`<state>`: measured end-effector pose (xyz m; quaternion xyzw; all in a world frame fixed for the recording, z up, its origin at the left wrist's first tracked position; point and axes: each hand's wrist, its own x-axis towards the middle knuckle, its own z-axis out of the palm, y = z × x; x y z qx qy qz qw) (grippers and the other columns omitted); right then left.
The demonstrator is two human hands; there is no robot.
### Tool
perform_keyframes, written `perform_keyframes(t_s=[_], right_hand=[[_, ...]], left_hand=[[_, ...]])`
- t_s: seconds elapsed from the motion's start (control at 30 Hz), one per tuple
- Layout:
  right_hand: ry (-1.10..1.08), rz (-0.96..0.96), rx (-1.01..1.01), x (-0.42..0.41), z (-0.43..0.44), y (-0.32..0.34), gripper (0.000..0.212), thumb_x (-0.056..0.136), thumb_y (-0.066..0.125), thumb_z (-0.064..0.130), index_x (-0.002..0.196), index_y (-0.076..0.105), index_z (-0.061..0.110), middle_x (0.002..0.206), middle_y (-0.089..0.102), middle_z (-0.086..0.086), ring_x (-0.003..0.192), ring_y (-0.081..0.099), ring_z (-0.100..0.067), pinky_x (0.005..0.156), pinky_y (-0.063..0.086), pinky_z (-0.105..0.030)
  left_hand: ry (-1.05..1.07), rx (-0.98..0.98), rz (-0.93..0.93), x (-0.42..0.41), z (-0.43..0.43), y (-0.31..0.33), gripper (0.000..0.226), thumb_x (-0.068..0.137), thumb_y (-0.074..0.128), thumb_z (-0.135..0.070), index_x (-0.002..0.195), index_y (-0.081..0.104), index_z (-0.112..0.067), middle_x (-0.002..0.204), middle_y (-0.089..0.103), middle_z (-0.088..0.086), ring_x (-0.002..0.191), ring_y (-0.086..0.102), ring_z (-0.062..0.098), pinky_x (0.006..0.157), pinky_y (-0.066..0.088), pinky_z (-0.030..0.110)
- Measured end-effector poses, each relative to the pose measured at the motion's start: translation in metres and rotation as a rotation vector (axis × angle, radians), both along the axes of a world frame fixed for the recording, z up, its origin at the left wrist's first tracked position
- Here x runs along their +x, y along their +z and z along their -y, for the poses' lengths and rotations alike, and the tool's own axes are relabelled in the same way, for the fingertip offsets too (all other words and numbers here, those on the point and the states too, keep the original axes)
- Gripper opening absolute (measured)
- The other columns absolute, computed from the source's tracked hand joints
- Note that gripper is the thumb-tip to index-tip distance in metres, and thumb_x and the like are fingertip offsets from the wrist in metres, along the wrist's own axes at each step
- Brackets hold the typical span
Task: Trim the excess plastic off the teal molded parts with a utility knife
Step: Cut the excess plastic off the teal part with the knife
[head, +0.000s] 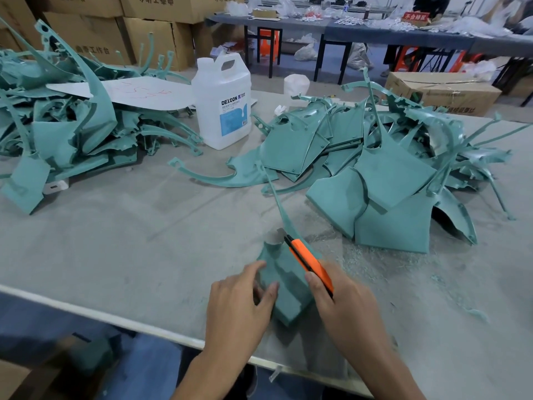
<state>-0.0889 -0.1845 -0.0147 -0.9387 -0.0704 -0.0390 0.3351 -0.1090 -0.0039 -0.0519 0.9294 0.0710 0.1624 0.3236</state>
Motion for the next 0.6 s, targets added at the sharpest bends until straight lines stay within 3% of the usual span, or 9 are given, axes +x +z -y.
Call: perform_keyframes(t_s=[0.1,0.23,0.33,0.6], right_hand=[[-0.002,-0.021,-0.011,-0.004,-0.001,0.002,0.024,0.099,0.046,0.050,0.116,0.057,0.038,0.078,0.056,0.013,0.075,0.054,-0.014,0.065,0.034,-0.032],[0.038,-0.058,-0.040,-0.006,-0.009,0.005,0.029,0.100,0.043,0.050,0.123,0.056,0.038,0.102,0.059,0.013,0.094,0.055,-0.013,0.078,0.041,-0.032],[0.057,-0.093,-0.093,-0.007,-0.016,0.005,0.030,0.102,0.040,0.050,0.122,0.056,0.036,0.099,0.055,0.011,0.099,0.055,-0.017,0.077,0.039,-0.032],[0.007,-0.096,-0.087,-0.008,-0.021,0.006,0.025,0.102,0.042,0.047,0.112,0.058,0.031,0.097,0.061,0.008,0.095,0.059,-0.022,0.074,0.040,-0.034]], left_hand=[[0.085,-0.087,-0.007,0.017,-0.007,0.008,0.036,0.087,0.062,-0.053,0.119,0.060,-0.036,0.064,0.055,-0.020,0.067,0.051,-0.003,0.072,0.039,0.030],[0.100,-0.006,-0.101,0.037,-0.011,0.013,0.020,0.091,0.062,-0.049,0.092,0.065,-0.029,0.073,0.063,-0.011,0.084,0.063,0.020,0.080,0.045,0.037],[0.095,-0.019,-0.107,0.040,-0.011,0.006,0.023,0.092,0.062,-0.046,0.080,0.058,-0.027,0.066,0.059,-0.011,0.077,0.060,0.020,0.076,0.041,0.036],[0.127,-0.058,-0.109,0.043,-0.012,0.004,0.030,0.090,0.066,-0.045,0.070,0.050,-0.029,0.059,0.054,-0.013,0.072,0.059,0.017,0.072,0.030,0.032]])
